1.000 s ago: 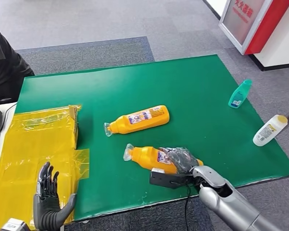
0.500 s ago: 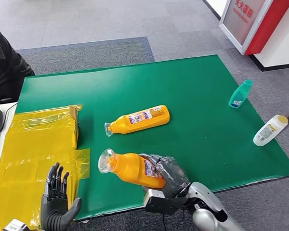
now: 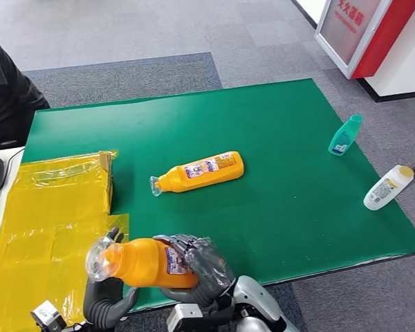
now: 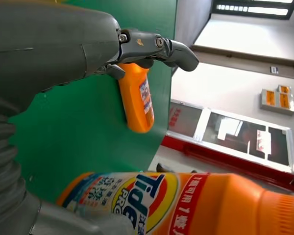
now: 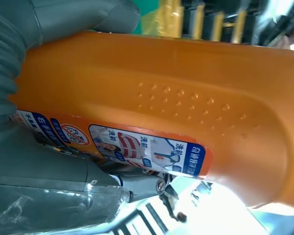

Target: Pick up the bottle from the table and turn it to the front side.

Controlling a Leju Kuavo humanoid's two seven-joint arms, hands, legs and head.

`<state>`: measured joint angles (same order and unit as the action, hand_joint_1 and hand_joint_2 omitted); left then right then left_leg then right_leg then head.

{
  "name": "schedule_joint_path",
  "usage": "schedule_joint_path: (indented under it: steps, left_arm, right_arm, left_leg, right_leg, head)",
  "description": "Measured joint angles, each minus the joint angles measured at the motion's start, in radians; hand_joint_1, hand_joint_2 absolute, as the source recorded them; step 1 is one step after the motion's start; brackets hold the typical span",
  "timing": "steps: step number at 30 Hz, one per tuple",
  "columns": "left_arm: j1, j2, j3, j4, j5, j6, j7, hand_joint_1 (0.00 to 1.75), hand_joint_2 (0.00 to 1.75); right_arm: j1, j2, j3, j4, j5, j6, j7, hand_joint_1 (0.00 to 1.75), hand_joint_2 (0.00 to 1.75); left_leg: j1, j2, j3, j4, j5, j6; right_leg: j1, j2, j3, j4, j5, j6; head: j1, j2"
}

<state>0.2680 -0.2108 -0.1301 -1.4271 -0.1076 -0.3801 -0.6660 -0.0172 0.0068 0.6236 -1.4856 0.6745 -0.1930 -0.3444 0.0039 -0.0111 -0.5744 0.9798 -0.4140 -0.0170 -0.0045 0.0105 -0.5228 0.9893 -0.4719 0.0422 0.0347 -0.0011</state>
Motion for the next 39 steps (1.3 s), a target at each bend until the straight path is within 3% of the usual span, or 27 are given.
schedule_joint_path:
  steps: [14,39]
  left_arm:
    - [-0.015,0.038,-0.074,0.015,0.002,-0.004,0.000,0.00,1.75]
    - [-0.025,0.110,-0.171,-0.011,0.021,-0.010,0.000,0.00,1.75]
  right_arm:
    - [-0.018,0.069,0.028,0.108,0.026,-0.046,-0.068,1.75,1.75]
    - [-0.094,0.109,0.063,0.321,0.111,-0.114,-0.039,1.75,1.75]
  left_leg:
    - [0.000,0.000,0.000,0.000,0.000,0.000]
    - [0.000,0.000,0.000,0.000,0.000,0.000]
  right_leg:
    - [0.000,0.000,0.000,0.000,0.000,0.000]
    - [0.000,0.000,-0.001,0.000,0.000,0.000]
  head:
    - [0.000,0.000]
    - [0.000,0.000]
